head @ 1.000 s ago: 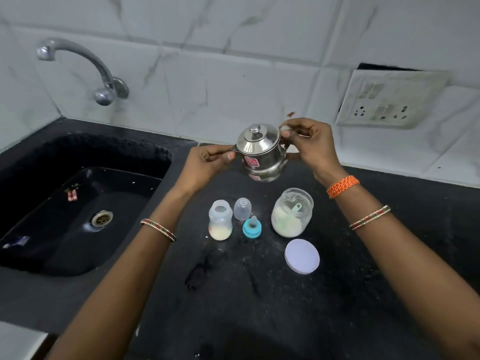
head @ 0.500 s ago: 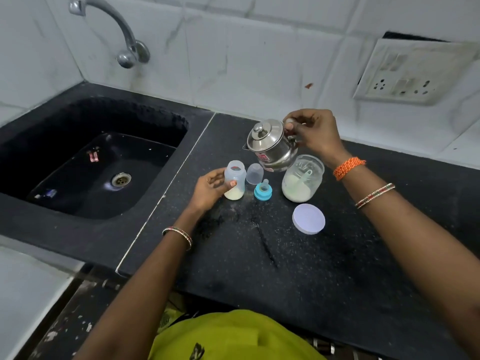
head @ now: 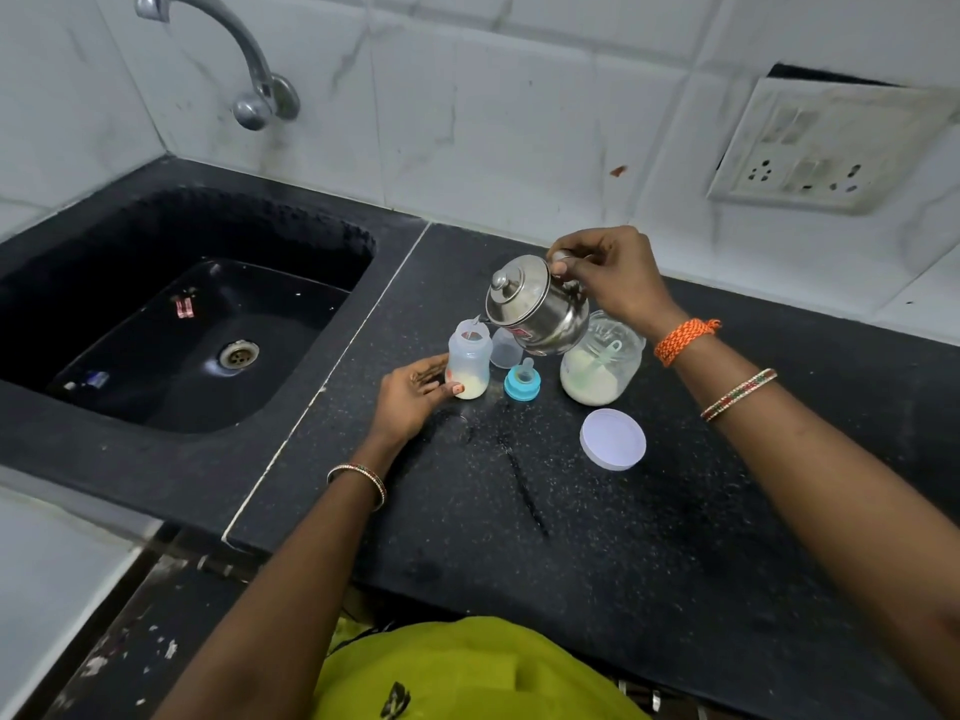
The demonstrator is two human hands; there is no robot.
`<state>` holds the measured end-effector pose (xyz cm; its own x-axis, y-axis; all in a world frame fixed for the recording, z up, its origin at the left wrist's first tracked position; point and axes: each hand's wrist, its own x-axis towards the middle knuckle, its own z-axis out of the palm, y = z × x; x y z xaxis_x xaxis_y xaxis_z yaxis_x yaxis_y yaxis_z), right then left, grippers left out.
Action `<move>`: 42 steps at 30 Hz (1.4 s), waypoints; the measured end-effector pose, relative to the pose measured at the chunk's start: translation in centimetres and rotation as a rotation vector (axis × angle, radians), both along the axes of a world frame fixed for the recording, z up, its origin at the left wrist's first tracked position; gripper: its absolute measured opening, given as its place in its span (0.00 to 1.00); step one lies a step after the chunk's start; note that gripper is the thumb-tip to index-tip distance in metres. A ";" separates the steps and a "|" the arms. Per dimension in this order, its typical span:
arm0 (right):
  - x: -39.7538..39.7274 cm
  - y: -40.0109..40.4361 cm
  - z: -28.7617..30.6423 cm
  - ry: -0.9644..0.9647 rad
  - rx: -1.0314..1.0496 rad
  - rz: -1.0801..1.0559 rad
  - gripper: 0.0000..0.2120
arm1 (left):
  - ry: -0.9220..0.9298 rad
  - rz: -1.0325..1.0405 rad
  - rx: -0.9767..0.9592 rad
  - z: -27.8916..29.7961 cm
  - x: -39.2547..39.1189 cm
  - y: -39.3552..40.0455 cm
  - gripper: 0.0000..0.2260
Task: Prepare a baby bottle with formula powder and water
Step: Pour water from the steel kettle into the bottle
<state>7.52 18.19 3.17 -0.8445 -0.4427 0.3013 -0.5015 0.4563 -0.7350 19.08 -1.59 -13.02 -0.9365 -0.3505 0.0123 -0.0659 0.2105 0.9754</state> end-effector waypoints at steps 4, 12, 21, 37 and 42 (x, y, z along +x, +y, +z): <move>-0.1 0.2 0.3 0.006 -0.011 0.001 0.07 | 0.008 0.016 -0.010 -0.1 -0.1 0.0 0.23; -0.3 0.6 0.7 0.030 -0.023 -0.016 0.07 | 0.023 -0.001 -0.015 -0.5 -0.2 -0.2 0.23; -0.6 0.8 1.2 0.043 -0.041 -0.045 0.06 | 0.014 -0.058 -0.105 -1.3 -0.2 -0.4 0.26; -0.6 0.9 1.7 0.074 -0.041 -0.052 0.06 | 0.030 -0.053 -0.120 -1.6 -0.3 -0.5 0.25; -0.6 0.9 1.8 0.075 -0.051 -0.055 0.06 | 0.042 -0.057 -0.113 -1.6 -0.3 -0.5 0.24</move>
<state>6.95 19.10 4.95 -0.8412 -0.3789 0.3859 -0.5315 0.4477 -0.7191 18.82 -2.13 -14.60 -0.9526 -0.2910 0.0886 -0.0101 0.3214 0.9469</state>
